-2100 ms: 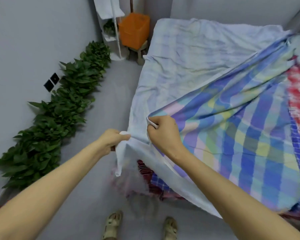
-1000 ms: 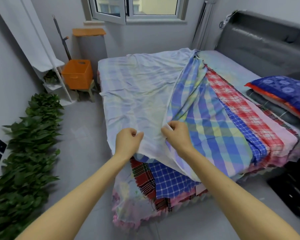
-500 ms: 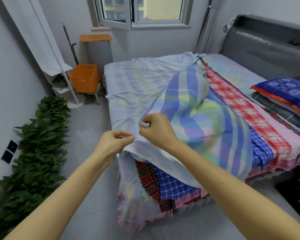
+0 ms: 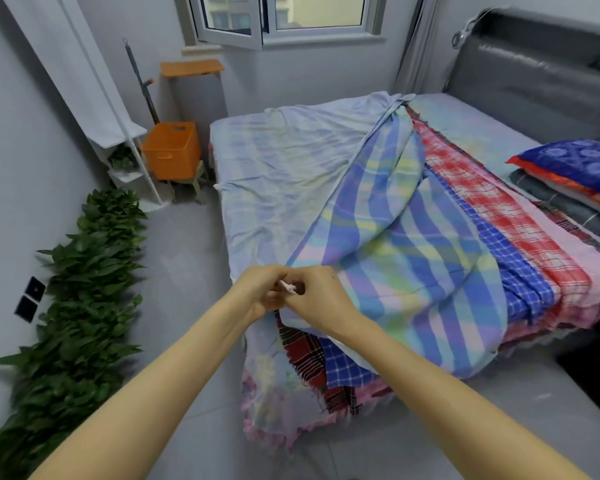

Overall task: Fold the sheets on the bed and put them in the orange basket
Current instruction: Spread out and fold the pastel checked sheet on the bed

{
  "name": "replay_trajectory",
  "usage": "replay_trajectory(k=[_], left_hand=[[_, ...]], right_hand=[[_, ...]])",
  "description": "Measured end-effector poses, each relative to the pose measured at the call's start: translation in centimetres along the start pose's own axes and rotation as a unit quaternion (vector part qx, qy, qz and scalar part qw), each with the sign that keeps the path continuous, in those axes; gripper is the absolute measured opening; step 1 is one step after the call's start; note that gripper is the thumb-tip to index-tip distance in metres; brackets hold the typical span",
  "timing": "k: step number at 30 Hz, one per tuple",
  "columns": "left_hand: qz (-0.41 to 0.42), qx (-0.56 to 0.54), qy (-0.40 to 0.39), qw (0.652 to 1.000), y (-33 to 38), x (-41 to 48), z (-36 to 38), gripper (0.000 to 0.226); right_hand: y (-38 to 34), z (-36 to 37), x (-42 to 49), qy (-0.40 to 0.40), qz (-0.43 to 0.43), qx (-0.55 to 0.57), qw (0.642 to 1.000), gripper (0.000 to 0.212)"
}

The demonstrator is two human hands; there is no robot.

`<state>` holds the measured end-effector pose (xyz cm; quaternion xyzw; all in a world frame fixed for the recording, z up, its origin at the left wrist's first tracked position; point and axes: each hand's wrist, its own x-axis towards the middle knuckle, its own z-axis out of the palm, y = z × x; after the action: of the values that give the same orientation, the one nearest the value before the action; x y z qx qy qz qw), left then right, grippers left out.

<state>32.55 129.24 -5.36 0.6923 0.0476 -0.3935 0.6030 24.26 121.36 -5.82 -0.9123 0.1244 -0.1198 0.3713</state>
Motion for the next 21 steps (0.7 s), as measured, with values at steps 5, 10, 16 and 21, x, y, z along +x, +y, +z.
replay_trajectory(k=[5,10,16,21], left_hand=[[-0.001,0.013,0.011,1.000,1.4,0.6,0.6,0.013],[0.007,0.019,-0.002,1.000,4.5,-0.3,1.9,0.022],[0.027,-0.036,-0.088,0.995,10.5,-4.2,4.5,0.029],[0.040,0.027,-0.073,0.996,14.9,-5.3,6.2,0.022]], right_hand=[[2.7,-0.8,-1.8,0.053,-0.033,0.014,0.998,0.017],[6.3,0.5,-3.2,0.111,0.030,-0.077,0.990,0.045],[6.7,0.4,-2.3,0.313,0.029,-0.097,0.944,0.022],[7.5,-4.5,-0.4,0.415,0.014,-0.082,0.906,0.014]])
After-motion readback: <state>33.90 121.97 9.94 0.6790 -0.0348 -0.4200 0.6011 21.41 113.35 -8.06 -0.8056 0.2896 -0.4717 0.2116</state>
